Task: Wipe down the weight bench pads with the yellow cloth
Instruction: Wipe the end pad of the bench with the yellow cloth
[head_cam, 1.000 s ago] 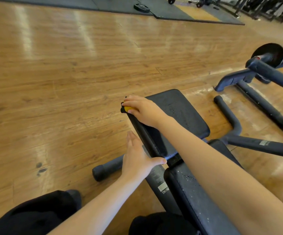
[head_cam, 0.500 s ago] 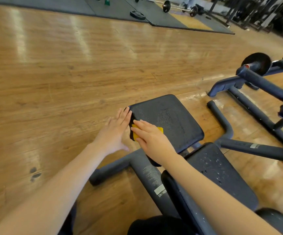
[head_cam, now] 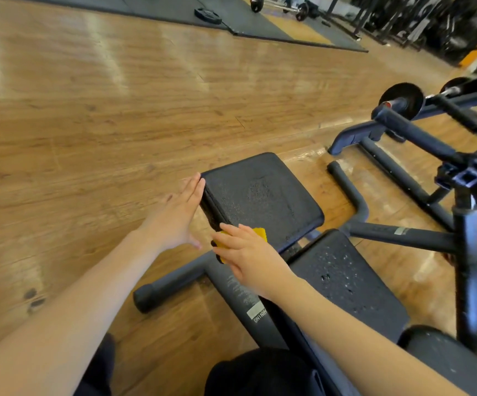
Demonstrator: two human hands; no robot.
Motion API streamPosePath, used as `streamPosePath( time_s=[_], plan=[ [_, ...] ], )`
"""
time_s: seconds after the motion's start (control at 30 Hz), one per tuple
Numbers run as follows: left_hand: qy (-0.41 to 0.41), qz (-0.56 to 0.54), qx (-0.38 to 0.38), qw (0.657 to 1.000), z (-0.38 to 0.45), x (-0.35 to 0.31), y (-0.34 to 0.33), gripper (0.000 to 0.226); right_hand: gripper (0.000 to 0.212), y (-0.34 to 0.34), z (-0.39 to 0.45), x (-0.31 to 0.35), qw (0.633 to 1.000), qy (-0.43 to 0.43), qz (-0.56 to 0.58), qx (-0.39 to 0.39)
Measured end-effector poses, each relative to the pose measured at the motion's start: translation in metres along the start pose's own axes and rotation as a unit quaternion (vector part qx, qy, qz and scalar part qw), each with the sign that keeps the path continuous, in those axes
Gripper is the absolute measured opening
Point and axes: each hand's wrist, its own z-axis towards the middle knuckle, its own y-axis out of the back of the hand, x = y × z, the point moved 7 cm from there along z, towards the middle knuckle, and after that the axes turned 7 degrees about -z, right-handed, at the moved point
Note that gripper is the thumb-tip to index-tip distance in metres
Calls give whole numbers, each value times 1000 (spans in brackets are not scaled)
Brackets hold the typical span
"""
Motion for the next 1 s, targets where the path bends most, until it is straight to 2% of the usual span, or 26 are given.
streamPosePath(
  time_s=[0.07, 0.17, 0.3, 0.37, 0.43, 0.53, 0.6, 0.77, 0.9, 0.93, 1.0],
  plan=[
    [12, -8, -2, 1000, 0, -3, -2, 134, 33, -4, 9, 2, 998, 55, 2, 37],
    [21, -24, -7, 999, 0, -6, -1, 132, 31, -1, -10, -8, 996, 84, 14, 37],
    [32, -62, -11, 998, -1, -11, 0, 124, 35, 2, -47, -40, 988, 16, 151, 16],
    [37, -83, -15, 996, 1, -13, -1, 121, 33, 3, -47, -45, 983, -12, 185, 3],
    [40, -98, -21, 994, 3, -15, -4, 120, 30, 1, -38, -33, 986, 6, 165, 2],
    [50, -115, -27, 992, 3, -16, -8, 119, 31, 1, -30, -14, 991, 102, 88, 8],
    [53, -123, -32, 991, 3, -15, -8, 117, 32, 2, -36, -27, 987, 114, 109, 25],
    [72, -130, -27, 989, -4, -17, -6, 106, 30, 0, -58, -77, 966, -17, 258, 16],
    [71, -127, -9, 989, -13, -39, -11, 103, 38, 4, -76, -123, 942, -172, 287, 4],
    [57, -115, -5, 992, -17, -49, -13, 105, 39, 6, -76, -122, 943, -175, 282, 4],
    [26, -89, 10, 996, -26, -71, -20, 113, 38, 8, -67, -100, 955, -122, 269, 5]
  ],
)
